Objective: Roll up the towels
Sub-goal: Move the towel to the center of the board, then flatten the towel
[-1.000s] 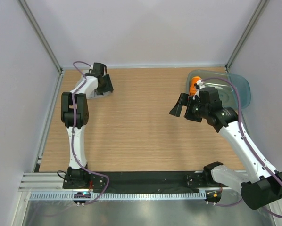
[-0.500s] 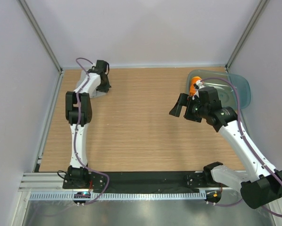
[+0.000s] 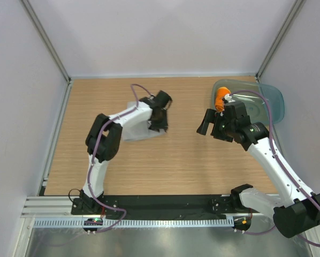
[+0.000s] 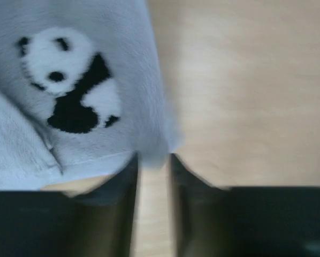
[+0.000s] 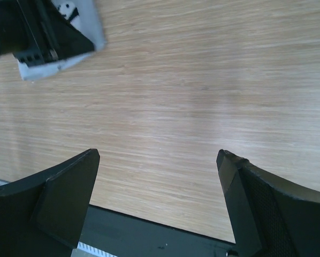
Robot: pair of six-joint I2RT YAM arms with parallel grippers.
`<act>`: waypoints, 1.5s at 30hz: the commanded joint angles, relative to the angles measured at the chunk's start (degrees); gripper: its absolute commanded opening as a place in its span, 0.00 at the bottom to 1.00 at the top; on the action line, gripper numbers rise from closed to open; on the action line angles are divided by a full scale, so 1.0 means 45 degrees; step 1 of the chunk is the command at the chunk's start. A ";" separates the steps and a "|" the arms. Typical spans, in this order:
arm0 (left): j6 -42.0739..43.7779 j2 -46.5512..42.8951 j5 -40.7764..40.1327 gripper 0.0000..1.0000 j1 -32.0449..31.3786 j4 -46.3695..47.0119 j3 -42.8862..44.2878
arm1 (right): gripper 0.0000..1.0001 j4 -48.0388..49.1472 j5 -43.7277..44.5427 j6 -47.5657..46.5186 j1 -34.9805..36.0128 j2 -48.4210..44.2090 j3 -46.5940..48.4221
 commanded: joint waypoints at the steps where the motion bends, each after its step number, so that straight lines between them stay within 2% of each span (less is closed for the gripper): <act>1: -0.1531 -0.0889 0.1571 0.40 -0.2209 0.0273 0.0732 | 0.99 -0.0642 0.1260 0.0008 0.0069 -0.0209 0.0393; 2: -0.1628 -0.1199 0.1532 0.70 -0.2444 0.0231 0.0870 | 0.99 -0.0760 0.1260 0.0047 0.0069 -0.0209 0.0432; 5: -0.1687 -0.2039 0.1241 0.99 -0.2642 0.0446 0.0716 | 0.99 -0.0683 0.1260 0.0320 0.0069 -0.0463 0.0141; 9: -0.1005 -0.2958 -0.0632 1.00 -0.2642 0.0077 0.0559 | 0.99 -0.0118 0.0773 0.0924 0.0049 -0.0619 -0.0911; 13: -0.0146 -0.2708 -0.2738 1.00 -0.2642 -0.0881 0.1084 | 0.98 0.0877 0.0284 0.1180 0.0069 -0.0445 -0.1676; 20: 0.1300 -0.1223 -0.4092 0.96 -0.2642 -0.1507 0.2392 | 0.93 0.2557 -0.0224 0.1239 0.0205 0.1897 -0.1854; 25: 0.1808 -0.0382 -0.4151 0.94 -0.2641 -0.1547 0.2727 | 0.90 0.3612 0.0029 0.1317 0.0536 0.3791 -0.1346; 27: 0.1887 -0.0167 -0.4365 0.91 -0.2622 -0.1527 0.2766 | 0.88 0.3788 0.0205 0.1181 0.0732 0.5017 -0.0780; 29: 0.1945 -0.0011 -0.4464 0.81 -0.2642 -0.1624 0.2766 | 0.86 0.3906 0.0303 0.1161 0.0966 0.5822 -0.0216; 33: 0.2024 0.0029 -0.4737 0.56 -0.2641 -0.1683 0.2610 | 0.83 0.4199 0.0556 0.1064 0.1202 0.7268 0.0509; 34: 0.2043 -0.0010 -0.4873 0.46 -0.2642 -0.1702 0.2455 | 0.82 0.4238 0.0654 0.1044 0.1221 0.7638 0.0588; 36: 0.2063 -0.0204 -0.4972 0.34 -0.2641 -0.1683 0.2259 | 0.79 0.4297 0.0791 0.0927 0.1241 0.8050 0.0958; 37: 0.2063 -0.0283 -0.5011 0.23 -0.2642 -0.1683 0.2103 | 0.78 0.4336 0.0907 0.0868 0.1221 0.8497 0.1076; 41: 0.2102 -0.0751 -0.5224 0.02 -0.2642 -0.1527 0.1693 | 0.72 0.4200 0.1006 0.0634 0.1241 0.9455 0.1992; 45: 0.2238 -0.1142 -0.5518 0.00 -0.2622 -0.1643 0.1477 | 0.58 0.4160 0.1123 0.0516 0.1260 1.0043 0.2366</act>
